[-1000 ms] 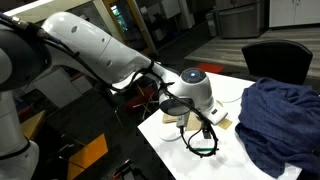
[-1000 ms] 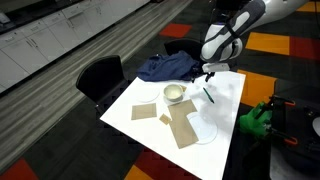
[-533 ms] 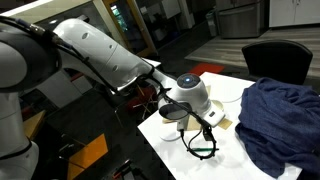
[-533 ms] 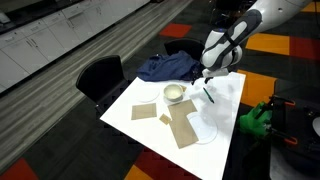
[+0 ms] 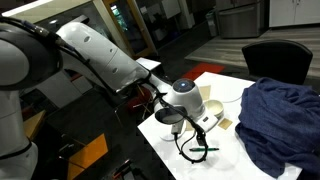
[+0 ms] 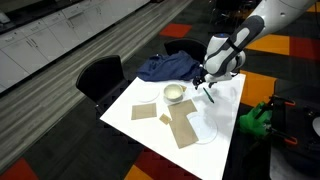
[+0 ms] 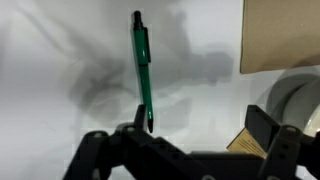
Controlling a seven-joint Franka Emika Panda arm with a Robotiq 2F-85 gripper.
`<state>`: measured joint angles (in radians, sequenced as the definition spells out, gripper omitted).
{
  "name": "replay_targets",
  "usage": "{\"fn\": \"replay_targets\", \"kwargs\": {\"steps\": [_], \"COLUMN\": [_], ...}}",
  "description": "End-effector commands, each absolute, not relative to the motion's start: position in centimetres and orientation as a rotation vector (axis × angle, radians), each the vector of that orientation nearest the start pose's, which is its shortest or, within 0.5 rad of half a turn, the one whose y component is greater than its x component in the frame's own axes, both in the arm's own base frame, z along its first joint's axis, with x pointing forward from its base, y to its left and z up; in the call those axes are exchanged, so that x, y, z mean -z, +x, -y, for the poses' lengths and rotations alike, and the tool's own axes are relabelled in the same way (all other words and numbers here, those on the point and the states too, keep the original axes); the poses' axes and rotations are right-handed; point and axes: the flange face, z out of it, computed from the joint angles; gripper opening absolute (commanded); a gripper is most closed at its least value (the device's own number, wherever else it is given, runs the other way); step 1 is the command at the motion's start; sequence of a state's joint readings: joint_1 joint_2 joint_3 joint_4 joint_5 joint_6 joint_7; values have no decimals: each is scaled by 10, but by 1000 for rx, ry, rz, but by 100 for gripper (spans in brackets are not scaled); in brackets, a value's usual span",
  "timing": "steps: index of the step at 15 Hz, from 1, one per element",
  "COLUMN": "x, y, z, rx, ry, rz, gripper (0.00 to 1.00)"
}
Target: Pick up the the pen and place it in the bowl.
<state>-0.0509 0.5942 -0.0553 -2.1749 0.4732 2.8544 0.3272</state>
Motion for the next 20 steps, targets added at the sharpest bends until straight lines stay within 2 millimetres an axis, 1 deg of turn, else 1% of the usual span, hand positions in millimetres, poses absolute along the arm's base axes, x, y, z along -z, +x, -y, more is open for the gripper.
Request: {"fn": "replay_targets", "kwargs": {"steps": [1,5,11,18,19,20], "x": [-123,-113,-100,-77,-75,-73], "y": [536,530,529,527,527,527], "z": [80,84,90,98,99,99], "rx": [102,69,43,-11,-12,-15], "ry": [-2729,-2732,-2770,-2826,-2831,-2835], "rz": [-1323,-1327,-1301,-1267,-1262,-1259], "gripper": [100,100,100,100,83,72]}}
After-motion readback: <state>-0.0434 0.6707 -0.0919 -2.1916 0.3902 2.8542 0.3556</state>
